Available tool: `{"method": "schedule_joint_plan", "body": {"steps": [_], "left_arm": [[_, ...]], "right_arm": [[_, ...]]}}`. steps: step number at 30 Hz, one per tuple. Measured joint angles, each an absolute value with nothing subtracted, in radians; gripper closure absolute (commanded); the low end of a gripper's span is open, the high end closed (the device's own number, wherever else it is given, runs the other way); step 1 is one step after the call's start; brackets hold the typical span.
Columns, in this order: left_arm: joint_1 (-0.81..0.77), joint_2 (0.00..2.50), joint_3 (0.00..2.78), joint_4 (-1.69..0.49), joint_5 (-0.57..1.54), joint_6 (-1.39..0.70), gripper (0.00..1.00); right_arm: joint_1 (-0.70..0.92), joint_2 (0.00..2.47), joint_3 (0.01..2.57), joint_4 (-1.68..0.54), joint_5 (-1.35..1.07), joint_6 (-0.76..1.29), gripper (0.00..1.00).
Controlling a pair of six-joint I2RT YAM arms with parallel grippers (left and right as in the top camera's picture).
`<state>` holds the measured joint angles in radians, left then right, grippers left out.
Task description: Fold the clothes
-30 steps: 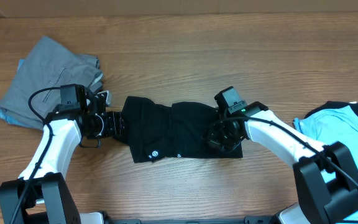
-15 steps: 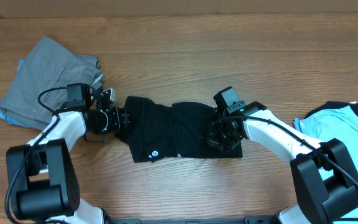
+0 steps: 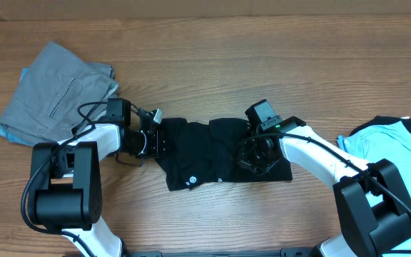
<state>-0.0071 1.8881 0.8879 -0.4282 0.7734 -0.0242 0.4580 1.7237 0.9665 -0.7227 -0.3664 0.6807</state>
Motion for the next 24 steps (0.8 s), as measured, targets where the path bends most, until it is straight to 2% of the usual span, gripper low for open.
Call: {"method": "schedule_joint_plan", "body": {"steps": [3, 9, 15, 19, 24], "left_arm": [[0.003, 1.892, 0.899, -0.503, 0.776, -0.027, 0.96], [0.079, 1.89, 0.992, -0.807, 0.673, 0.01, 0.96], [0.131, 1.81, 1.332, -1.131, 0.51, 0.063, 0.96], [0.104, 1.723, 1.502, -1.193, 0.499, 0.066, 0.95], [-0.044, 1.705, 1.524, -1.182, 0.494, 0.044, 0.93]], "right_arm": [[0.458, 1.724, 0.966, -0.736, -0.366, 0.681, 0.96], [0.458, 1.722, 0.966, -0.792, -0.366, 0.68, 0.96], [0.458, 1.651, 0.964, -0.848, -0.357, 0.68, 0.96], [0.458, 1.609, 0.964, -0.852, -0.351, 0.68, 0.96], [0.458, 1.609, 0.964, -0.857, -0.35, 0.68, 0.96]]}}
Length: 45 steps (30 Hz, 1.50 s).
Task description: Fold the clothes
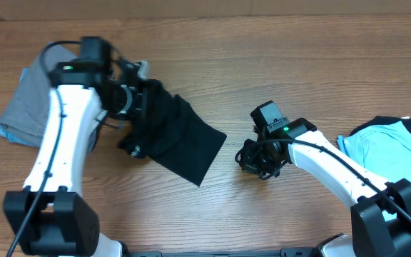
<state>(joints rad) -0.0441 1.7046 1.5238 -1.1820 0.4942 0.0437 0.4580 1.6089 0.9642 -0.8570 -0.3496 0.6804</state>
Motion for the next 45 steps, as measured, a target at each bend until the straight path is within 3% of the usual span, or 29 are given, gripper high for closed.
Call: {"method": "schedule_joint_plan", "body": {"steps": [7, 9, 12, 15, 24, 30, 35, 40, 45], "left_arm": [[-0.287, 1.779, 1.523, -1.139, 0.391, -0.034, 0.83], [-0.332, 1.813, 1.523, -1.117, 0.37, -0.056, 0.73], [-0.385, 1.868, 1.523, -1.1, 0.357, -0.083, 0.69], [-0.416, 1.909, 1.519, -1.1, 0.351, -0.101, 0.55], [-0.345, 1.916, 1.716, -1.294, 0.336, -0.105, 0.56], [-0.29, 1.913, 1.841, -1.369, 0.329, -0.102, 0.63], [-0.308, 1.914, 1.841, -1.415, 0.297, -0.095, 0.6], [-0.313, 1.914, 1.839, -1.452, 0.254, -0.094, 0.68], [-0.313, 1.913, 1.74, -1.435, 0.237, -0.073, 0.76]], "right_arm": [[0.458, 1.609, 0.964, -0.869, -0.347, 0.68, 0.96], [0.458, 1.609, 0.964, -0.87, -0.347, 0.68, 0.96], [0.458, 1.609, 0.964, -0.876, -0.339, 0.68, 0.96], [0.458, 1.609, 0.964, -0.887, -0.332, 0.68, 0.96], [0.457, 1.609, 0.964, -0.864, -0.325, 0.641, 0.95], [0.449, 1.609, 1.002, -0.872, -0.325, 0.583, 0.82], [0.418, 1.609, 1.059, -0.932, -0.309, 0.583, 0.8], [0.339, 1.609, 1.061, -0.898, -0.376, 0.505, 0.71], [0.335, 1.609, 1.061, -0.802, -0.544, 0.386, 0.75]]}}
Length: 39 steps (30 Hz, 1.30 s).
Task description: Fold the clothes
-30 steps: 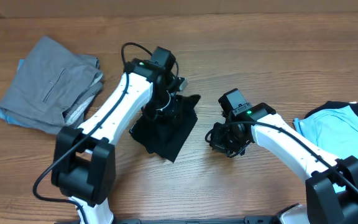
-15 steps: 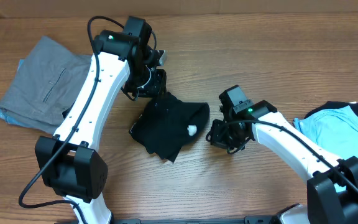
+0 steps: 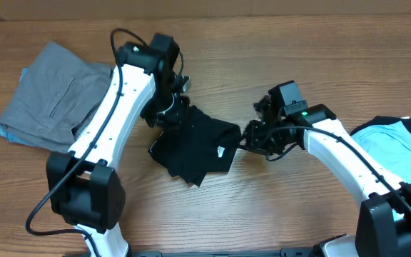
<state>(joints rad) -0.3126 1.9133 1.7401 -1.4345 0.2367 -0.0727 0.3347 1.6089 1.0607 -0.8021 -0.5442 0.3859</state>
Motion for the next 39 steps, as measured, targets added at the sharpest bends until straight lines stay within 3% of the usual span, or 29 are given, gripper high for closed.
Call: {"method": "schedule_joint_plan", "body": {"steps": [4, 11, 17, 21, 30, 33, 39], "left_arm": [[-0.307, 1.913, 1.585, -1.332, 0.219, -0.072, 0.82], [-0.221, 1.914, 1.341, -1.17, 0.185, -0.105, 0.87], [-0.156, 1.914, 1.284, -1.163, 0.165, -0.105, 0.84], [-0.152, 1.914, 1.283, -1.186, 0.16, -0.104, 0.9], [-0.149, 1.889, 1.354, -1.236, 0.244, -0.062, 0.83], [-0.149, 1.835, 1.431, -1.2, 0.28, -0.049, 0.77], [-0.149, 1.752, 1.488, -1.008, 0.34, -0.045, 0.75]], "right_arm": [[0.416, 1.609, 1.055, -0.657, -0.578, 0.409, 0.87], [0.561, 1.666, 1.0, -0.45, -0.537, 0.591, 0.94], [0.567, 1.824, 0.978, -0.472, -0.496, 0.711, 0.96], [0.554, 1.837, 0.975, -0.559, -0.454, 0.772, 0.96], [0.508, 1.736, 0.995, -0.717, -0.429, 0.668, 0.95], [0.508, 1.647, 1.024, -0.608, -0.469, 0.633, 0.95], [0.511, 1.606, 1.054, -0.402, -0.494, 0.625, 0.95]]}}
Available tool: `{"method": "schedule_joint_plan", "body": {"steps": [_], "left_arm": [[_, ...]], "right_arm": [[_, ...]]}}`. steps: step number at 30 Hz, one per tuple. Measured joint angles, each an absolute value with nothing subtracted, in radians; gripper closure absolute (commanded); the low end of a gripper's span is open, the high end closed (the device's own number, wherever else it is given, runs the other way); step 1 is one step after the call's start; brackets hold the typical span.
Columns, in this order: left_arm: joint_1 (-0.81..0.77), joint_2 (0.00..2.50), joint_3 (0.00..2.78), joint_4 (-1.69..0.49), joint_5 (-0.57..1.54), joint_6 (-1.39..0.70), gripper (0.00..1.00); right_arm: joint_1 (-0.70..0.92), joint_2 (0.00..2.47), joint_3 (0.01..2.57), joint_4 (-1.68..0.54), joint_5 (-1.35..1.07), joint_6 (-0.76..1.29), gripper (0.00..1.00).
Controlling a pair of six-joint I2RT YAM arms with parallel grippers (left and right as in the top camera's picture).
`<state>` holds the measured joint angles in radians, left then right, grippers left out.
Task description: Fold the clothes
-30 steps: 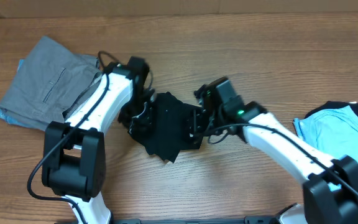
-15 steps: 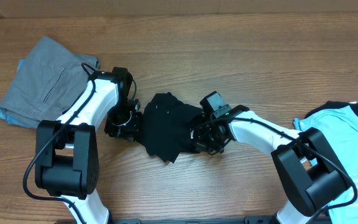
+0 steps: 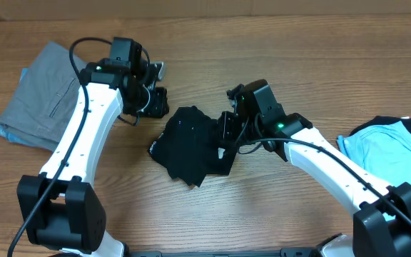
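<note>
A black garment [image 3: 185,146] lies crumpled and partly folded in the middle of the wooden table [image 3: 212,43]. My left gripper [image 3: 157,101] hovers just off its upper left corner, open and apart from the cloth. My right gripper [image 3: 225,133] is down at the garment's right edge, its fingers over the cloth next to a small white tag [image 3: 220,151]. From overhead I cannot tell whether those fingers pinch the fabric.
A folded grey garment [image 3: 45,96] lies at the far left over something light blue. A light blue and black shirt [image 3: 398,146] lies at the right edge. Bare wood runs along the back and front.
My left gripper has let go of the black garment and moved up and left, off the cloth. My right gripper has moved left from beside the garment onto its right edge.
First the black garment lay spread between both grippers at its two ends. Then my left gripper held it out to the left near the grey pile, the right one off it. Later it lay bunched at centre, still in the left gripper, which has now released it.
</note>
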<state>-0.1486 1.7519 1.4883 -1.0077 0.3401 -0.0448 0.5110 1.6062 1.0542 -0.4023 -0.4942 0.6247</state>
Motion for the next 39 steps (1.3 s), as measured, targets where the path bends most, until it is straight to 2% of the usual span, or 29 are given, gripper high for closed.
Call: {"method": "schedule_joint_plan", "body": {"steps": [4, 10, 15, 23, 24, 25, 27, 30, 35, 39], "left_arm": [[-0.149, 1.783, 1.449, -0.857, 0.399, -0.044, 0.79], [-0.149, 2.0, 1.408, -0.64, 0.627, -0.042, 0.8], [-0.147, 2.128, 1.398, -0.616, 0.701, -0.041, 0.91], [-0.045, 2.127, 1.443, -0.681, 0.676, -0.05, 0.91], [-0.019, 2.117, 1.455, -0.702, 0.669, -0.05, 0.84], [0.013, 2.093, 1.47, -0.734, 0.661, -0.049, 0.74], [0.056, 2.043, 1.494, -0.803, 0.651, -0.038, 0.43], [0.077, 1.948, 1.515, -0.922, 0.645, -0.019, 0.09], [0.062, 1.874, 1.528, -1.068, 0.647, 0.031, 0.05], [0.054, 1.877, 1.499, -1.076, 0.646, 0.083, 0.04]], "right_arm": [[0.511, 1.657, 1.054, -0.357, -0.451, 0.658, 0.95], [0.511, 1.822, 1.054, -0.347, -0.417, 0.696, 0.96], [0.511, 1.859, 1.054, -0.424, -0.401, 0.707, 0.96], [0.511, 1.859, 1.055, -0.556, -0.366, 0.706, 0.96], [0.511, 1.859, 1.055, -0.575, -0.361, 0.706, 0.96], [0.511, 1.859, 1.055, -0.593, -0.357, 0.706, 0.96], [0.511, 1.858, 1.055, -0.624, -0.352, 0.698, 0.96], [0.511, 1.851, 1.054, -0.66, -0.351, 0.669, 0.96], [0.511, 1.748, 1.054, -0.683, -0.347, 0.612, 0.96], [0.511, 1.62, 1.055, -0.664, -0.347, 0.591, 0.96]]}}
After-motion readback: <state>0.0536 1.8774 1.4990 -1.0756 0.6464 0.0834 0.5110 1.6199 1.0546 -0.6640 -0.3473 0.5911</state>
